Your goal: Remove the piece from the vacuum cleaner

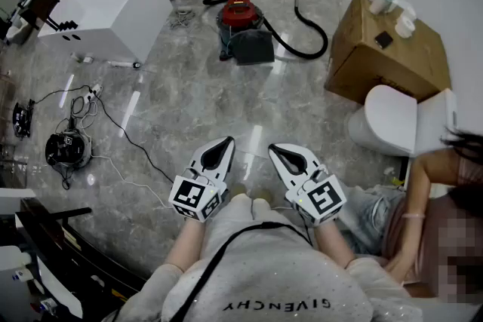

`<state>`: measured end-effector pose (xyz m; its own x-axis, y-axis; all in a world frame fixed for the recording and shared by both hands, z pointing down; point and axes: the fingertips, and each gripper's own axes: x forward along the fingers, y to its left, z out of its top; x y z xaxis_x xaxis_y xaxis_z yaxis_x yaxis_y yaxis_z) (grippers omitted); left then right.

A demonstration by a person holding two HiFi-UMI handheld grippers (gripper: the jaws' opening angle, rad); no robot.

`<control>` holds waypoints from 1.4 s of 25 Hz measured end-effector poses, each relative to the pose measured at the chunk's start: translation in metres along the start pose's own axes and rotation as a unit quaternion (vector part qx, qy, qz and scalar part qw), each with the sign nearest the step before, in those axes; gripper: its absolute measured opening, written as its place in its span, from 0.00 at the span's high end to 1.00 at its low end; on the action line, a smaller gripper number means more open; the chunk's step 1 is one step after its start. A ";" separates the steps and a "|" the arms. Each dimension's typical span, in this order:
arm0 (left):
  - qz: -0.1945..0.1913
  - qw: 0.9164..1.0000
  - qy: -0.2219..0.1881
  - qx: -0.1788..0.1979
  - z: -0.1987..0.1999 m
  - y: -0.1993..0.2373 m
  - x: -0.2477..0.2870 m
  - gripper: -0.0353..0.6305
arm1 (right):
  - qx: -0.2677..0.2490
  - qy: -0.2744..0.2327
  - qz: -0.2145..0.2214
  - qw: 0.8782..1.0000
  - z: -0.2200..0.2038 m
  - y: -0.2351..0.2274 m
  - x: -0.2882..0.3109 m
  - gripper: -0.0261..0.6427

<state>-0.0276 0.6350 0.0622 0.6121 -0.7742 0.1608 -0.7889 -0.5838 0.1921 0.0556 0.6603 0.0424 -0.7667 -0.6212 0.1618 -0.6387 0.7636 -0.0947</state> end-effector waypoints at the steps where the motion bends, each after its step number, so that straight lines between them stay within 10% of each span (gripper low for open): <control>1: 0.002 1.000 -0.002 0.000 0.000 0.001 0.003 0.92 | -0.002 -0.001 0.003 1.000 0.000 -0.002 0.002 0.94; 35: -0.072 0.997 0.019 0.013 0.038 0.208 0.227 0.92 | 0.057 0.055 -0.011 0.997 0.007 -0.195 0.230 0.94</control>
<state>-0.0551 0.3286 0.1016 0.7204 -0.6724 0.1702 -0.6935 -0.6948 0.1905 0.0028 0.3672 0.0911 -0.7450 -0.6098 0.2704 -0.6631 0.7211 -0.2009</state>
